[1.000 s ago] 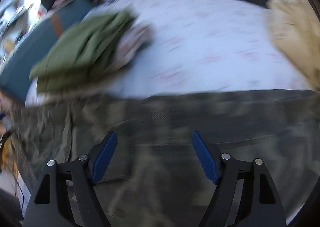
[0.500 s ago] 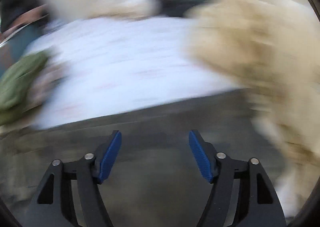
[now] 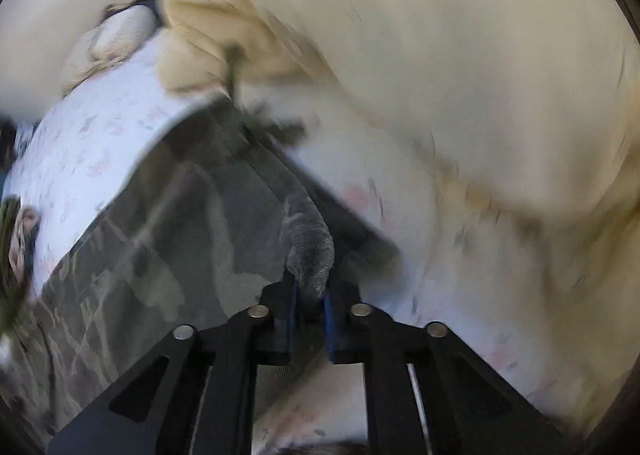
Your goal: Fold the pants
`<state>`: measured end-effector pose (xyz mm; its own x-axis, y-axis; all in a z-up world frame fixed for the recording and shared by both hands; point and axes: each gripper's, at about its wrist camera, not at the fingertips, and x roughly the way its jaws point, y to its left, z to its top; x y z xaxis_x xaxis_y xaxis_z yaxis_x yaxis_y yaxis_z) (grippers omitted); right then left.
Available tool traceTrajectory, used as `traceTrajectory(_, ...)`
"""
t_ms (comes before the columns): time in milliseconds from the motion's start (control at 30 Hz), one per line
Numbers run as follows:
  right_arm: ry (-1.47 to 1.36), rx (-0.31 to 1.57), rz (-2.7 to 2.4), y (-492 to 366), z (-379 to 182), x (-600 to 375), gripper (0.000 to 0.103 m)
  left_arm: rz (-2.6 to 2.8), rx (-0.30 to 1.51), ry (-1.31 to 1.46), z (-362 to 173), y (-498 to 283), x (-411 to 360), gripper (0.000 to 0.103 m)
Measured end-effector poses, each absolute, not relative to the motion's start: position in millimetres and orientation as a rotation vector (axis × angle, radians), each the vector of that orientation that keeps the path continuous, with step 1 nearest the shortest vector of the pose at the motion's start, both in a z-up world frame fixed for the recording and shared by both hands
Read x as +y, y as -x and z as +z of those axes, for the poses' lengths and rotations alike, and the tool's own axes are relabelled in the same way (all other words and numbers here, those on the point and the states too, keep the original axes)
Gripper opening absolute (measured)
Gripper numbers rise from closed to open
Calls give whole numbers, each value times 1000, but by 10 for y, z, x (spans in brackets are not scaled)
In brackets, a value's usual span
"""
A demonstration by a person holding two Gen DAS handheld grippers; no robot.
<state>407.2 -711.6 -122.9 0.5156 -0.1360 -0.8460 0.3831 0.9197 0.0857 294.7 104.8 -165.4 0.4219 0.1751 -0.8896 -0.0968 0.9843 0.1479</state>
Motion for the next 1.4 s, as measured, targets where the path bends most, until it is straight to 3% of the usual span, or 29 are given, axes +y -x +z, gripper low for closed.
traceTrajectory(100, -279, 967, -376, -4013, -1123, -7279, 8, 178, 1124, -91, -1685, -2935, 1026, 86)
traceTrajectory(200, -221, 1190, -420, -4128, -1668, -7317, 10, 178, 1131, -101, -1724, -2984, 1024, 86)
traceTrajectory(267, -202, 1229, -427, -4160, -1845, -7283, 13, 171, 1145, -86, -1688, -2976, 1041, 86)
traceTrajectory(300, -165, 1224, -448, -4169, -1832, -7237, 19, 162, 1153, -66, -1660, -3005, 1075, 86)
traceTrajectory(367, -50, 1229, -536, -4211, -1760, -7093, 45, 155, 1159, -24, -1549, -2981, 1145, 86)
traceTrajectory(400, 32, 1220, -591, -4227, -1713, -7014, 66, 144, 1149, 19, -1428, -2914, 1198, 86)
traceTrajectory(433, 103, 1185, -620, -4217, -1623, -6924, 69, 140, 1142, 37, -1354, -2867, 1238, 86)
traceTrajectory(633, -54, 999, -359, -4008, -1034, -6259, 68, 198, 1049, 136, -773, -2487, 1723, 86)
traceTrajectory(767, -144, 977, -173, -3795, -964, -5525, 68, 335, 1013, 281, -676, -2233, 2314, 90)
traceTrajectory(933, -234, 999, 45, -3415, -1018, -4549, 68, 505, 991, 608, -933, -1854, 2910, 90)
traceTrajectory(1133, -295, 1029, 191, -2815, -1177, -3863, 71, 442, 971, 867, -1605, -1648, 2669, 90)
traceTrajectory(1267, -364, 1094, 177, -2679, -1421, -3899, 71, 411, 938, 924, -1876, -1753, 2533, 89)
traceTrajectory(1300, -377, 1100, 170, -2658, -1458, -3926, 71, 412, 919, 958, -1946, -1790, 2536, 87)
traceTrajectory(1367, -367, 1105, 129, -2620, -1549, -4002, 71, 378, 878, 966, -1945, -1854, 2533, 70)
traceTrajectory(1400, -360, 1104, 116, -2599, -1574, -4026, 71, 353, 877, 924, -1898, -1903, 2503, 46)
